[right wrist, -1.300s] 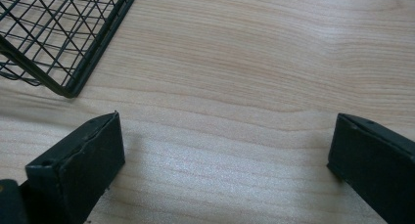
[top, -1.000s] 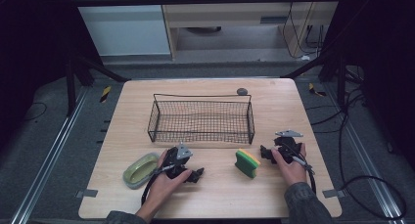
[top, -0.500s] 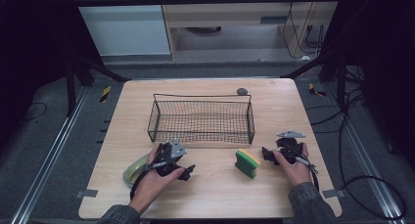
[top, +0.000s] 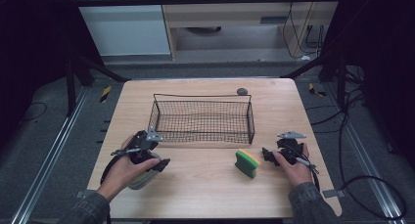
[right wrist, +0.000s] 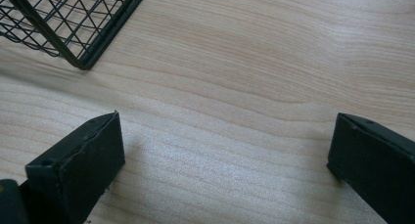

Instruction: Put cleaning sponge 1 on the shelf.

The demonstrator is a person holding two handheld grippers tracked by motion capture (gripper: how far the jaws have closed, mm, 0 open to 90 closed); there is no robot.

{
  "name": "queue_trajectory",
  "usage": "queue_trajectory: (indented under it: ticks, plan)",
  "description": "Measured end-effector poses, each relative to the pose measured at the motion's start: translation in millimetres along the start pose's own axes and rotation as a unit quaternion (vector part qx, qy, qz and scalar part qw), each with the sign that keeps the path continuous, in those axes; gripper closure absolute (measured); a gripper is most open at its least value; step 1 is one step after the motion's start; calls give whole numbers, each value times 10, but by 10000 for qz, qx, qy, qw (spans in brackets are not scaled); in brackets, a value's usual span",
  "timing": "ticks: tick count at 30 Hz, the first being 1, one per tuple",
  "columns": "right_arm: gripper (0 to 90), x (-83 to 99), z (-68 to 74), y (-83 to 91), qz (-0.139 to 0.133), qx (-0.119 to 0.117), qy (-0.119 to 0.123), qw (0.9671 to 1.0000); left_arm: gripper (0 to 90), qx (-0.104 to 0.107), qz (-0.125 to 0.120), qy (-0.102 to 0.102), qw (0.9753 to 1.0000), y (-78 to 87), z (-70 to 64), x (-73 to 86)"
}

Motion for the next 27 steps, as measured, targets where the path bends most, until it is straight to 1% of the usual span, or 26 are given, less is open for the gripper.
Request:
queue_trajectory:
  ticks: [2,4,8,9,11,15,16,17,19,22,24,25,26,27]
  plan:
    - [5,3,-2,1,-3,8,26,10000,48,-9,78,40,10000,50,49,28]
    - [5,6,-1,5,-12,4,11,10000,54,-43,102,71,9999,94,87,63]
    - [5,10,0,9,-10,-11,6,10000,81,10,190,105,9998,124,128,119]
    - [5,10,-2,9,-4,-8,18,10000,85,3,309,153,9994,134,155,149]
    - [5,10,-3,9,-5,-10,22,10000,127,19,394,161,9991,141,175,172]
    - [5,10,-3,10,-5,-11,21,10000,171,50,501,208,9985,161,209,204]
    - [5,10,-3,10,-5,-11,21,10000,176,50,501,208,9985,161,209,204]
    - [5,11,-3,10,-3,-10,20,10000,180,93,555,255,9981,154,217,218]
    - [5,11,-3,10,-4,-10,21,10000,196,78,599,246,9979,152,222,225]
    - [5,13,-1,12,-10,-1,22,10000,212,99,670,296,9973,148,231,239]
    - [5,14,-1,12,-10,-1,22,10000,221,138,718,273,9970,146,223,246]
    - [5,14,-1,12,-9,-1,23,10000,229,157,801,241,9964,146,208,250]
    - [5,14,-1,12,-9,-1,23,10000,242,157,801,241,9964,146,208,250]
    - [6,16,-3,15,-2,-4,40,10000,259,187,870,204,9958,147,202,253]
Point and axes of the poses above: each handheld gripper's, and its own axes: y roughly backward along the jaws, x roughly out of its underside, z roughly to its left, the point moved 1 cm from there along -y, roughly forward along the jaws, and after that the axes turned 8 degrees about -y, right-handed, at the moved point
